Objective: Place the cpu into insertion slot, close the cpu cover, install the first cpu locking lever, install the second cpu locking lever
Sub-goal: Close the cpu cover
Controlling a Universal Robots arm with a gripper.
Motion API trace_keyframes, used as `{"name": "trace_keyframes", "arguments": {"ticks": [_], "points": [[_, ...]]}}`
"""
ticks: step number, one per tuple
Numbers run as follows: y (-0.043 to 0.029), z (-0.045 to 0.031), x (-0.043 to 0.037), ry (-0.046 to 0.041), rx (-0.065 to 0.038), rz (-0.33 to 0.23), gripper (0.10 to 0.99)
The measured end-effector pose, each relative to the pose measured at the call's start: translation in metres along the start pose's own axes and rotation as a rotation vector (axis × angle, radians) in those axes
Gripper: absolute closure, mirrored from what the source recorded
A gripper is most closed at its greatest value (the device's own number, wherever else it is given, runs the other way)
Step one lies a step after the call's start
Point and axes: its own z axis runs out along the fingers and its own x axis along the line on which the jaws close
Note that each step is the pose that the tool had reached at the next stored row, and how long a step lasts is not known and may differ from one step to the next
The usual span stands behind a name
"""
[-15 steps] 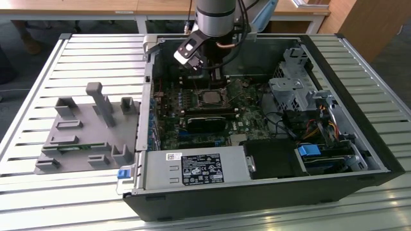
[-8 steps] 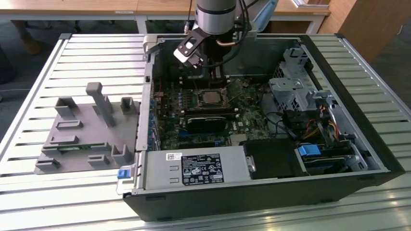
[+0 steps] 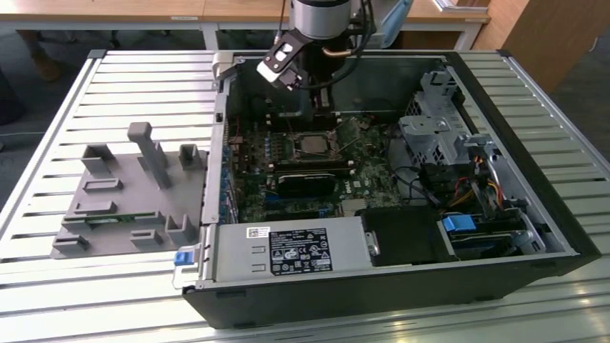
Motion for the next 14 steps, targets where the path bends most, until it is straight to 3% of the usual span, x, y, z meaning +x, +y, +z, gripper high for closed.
{"name": "trace_keyframes", "arguments": {"ticks": [3, 10, 14], "points": [[0.0006, -0.0092, 0.0001, -0.0001, 0.0, 0.0, 0.98], [0.0007, -0.0095, -0.0135, -0.0001, 0.001, 0.0, 0.98], [0.0045, -0.0093, -0.0149, 0.0, 0.007, 0.001, 0.98]]}}
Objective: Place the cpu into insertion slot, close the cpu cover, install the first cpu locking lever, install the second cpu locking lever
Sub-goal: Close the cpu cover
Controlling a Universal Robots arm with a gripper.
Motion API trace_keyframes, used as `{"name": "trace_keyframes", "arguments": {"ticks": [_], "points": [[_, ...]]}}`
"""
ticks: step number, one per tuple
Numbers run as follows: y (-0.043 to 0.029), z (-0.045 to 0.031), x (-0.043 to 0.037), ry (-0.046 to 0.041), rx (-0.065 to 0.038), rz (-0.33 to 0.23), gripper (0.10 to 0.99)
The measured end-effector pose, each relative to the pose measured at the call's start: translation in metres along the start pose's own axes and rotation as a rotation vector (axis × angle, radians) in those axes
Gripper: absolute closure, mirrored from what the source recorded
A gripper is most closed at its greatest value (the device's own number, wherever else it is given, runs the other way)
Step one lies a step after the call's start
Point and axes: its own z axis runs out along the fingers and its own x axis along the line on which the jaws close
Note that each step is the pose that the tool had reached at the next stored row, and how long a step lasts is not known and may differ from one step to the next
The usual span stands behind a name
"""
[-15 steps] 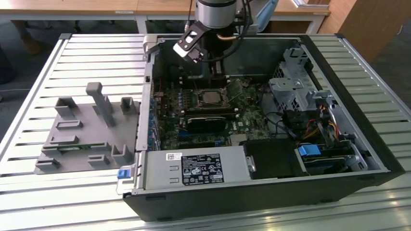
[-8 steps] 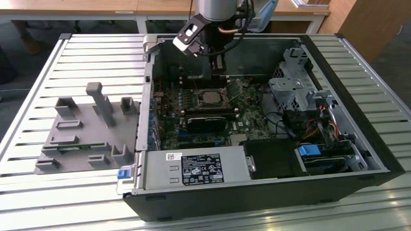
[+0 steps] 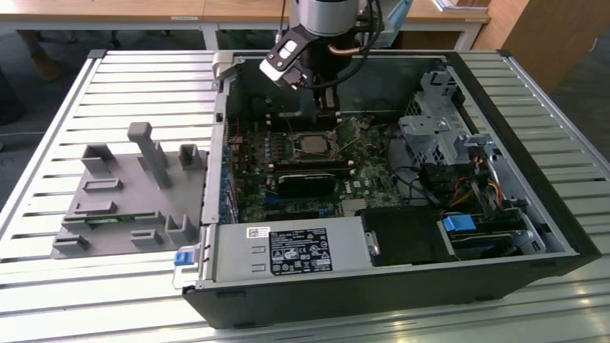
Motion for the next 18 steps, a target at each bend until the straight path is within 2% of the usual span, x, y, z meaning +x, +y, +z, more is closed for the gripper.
{"name": "trace_keyframes", "arguments": {"ticks": [4, 6, 18], "points": [[0.0077, 0.0005, -0.0001, 0.0, 0.026, 0.001, 0.98], [0.0103, 0.0006, -0.0001, 0.0, 0.034, 0.001, 0.98], [0.0207, 0.0017, 0.0001, 0.0003, 0.038, -0.004, 0.98]]}}
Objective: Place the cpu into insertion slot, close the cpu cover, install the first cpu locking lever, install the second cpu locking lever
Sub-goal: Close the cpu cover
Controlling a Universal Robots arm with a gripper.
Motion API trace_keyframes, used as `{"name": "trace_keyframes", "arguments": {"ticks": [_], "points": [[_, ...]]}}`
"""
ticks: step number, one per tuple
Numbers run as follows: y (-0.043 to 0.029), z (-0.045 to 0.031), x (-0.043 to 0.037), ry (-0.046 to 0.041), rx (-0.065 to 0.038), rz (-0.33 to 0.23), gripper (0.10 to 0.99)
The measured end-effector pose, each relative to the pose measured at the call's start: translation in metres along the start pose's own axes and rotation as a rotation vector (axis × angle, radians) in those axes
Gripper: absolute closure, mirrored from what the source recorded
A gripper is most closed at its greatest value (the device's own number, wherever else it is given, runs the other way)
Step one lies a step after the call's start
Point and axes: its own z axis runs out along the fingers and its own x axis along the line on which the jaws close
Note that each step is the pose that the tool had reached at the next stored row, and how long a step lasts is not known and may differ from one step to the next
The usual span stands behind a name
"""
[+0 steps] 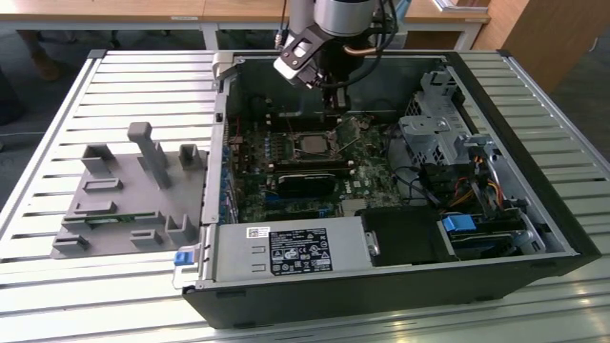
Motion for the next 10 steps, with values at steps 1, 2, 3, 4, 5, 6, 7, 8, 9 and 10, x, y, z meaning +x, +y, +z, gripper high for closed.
{"name": "trace_keyframes", "arguments": {"ticks": [1, 2, 3, 4, 5, 6, 7, 8, 9, 10], "points": [[0.0007, 0.0001, 0.0001, 0.0, 0.0, -0.003, 0.98], [0.0012, 0.0002, 0.0004, 0.0, 0.0, -0.005, 0.98], [0.0019, 0.0004, 0.001, -0.0001, 0.0, -0.006, 0.98], [0.0028, 0.0008, 0.0021, 0.0001, 0.0, -0.006, 0.98], [0.0038, 0.0012, 0.0035, 0.0001, 0.0, -0.006, 0.98], [0.0047, 0.0016, 0.005, 0.0001, 0.0, -0.006, 0.98], [0.0055, 0.0021, 0.0065, 0.0001, 0.0, -0.007, 0.98], [0.0059, 0.0027, 0.0078, 0.0002, 0.0, -0.008, 0.98], [0.0066, 0.0033, 0.0087, 0.0003, 0.0, -0.011, 0.98], [0.0075, 0.0039, 0.0095, 0.0004, 0.0, -0.012, 0.98]]}}
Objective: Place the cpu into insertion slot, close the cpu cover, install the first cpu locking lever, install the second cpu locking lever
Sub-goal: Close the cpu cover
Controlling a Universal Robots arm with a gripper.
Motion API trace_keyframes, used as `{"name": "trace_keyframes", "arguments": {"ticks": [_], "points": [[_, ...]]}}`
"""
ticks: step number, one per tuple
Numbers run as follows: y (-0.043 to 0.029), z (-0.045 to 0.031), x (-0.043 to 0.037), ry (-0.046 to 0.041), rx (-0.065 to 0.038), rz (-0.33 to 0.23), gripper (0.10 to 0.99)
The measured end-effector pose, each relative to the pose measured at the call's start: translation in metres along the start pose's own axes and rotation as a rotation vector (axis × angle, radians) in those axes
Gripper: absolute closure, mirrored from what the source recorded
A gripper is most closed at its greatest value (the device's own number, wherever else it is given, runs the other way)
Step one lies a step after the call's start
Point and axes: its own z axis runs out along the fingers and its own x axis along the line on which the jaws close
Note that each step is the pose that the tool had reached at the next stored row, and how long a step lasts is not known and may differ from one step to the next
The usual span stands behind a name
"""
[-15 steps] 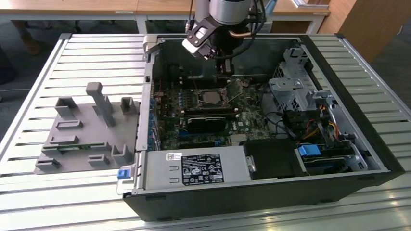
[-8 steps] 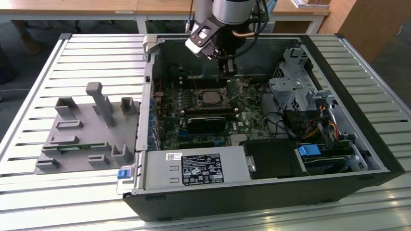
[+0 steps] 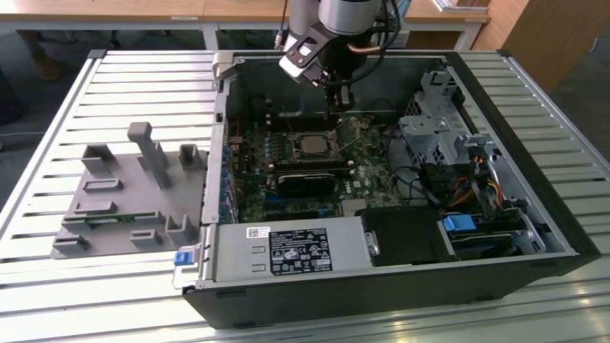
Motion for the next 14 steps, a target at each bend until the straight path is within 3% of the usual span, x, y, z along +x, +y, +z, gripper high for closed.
{"name": "trace_keyframes", "arguments": {"ticks": [14], "points": [[0.0352, 0.0062, 0.0078, -0.0001, 0.0, -0.001, 0.98]]}}
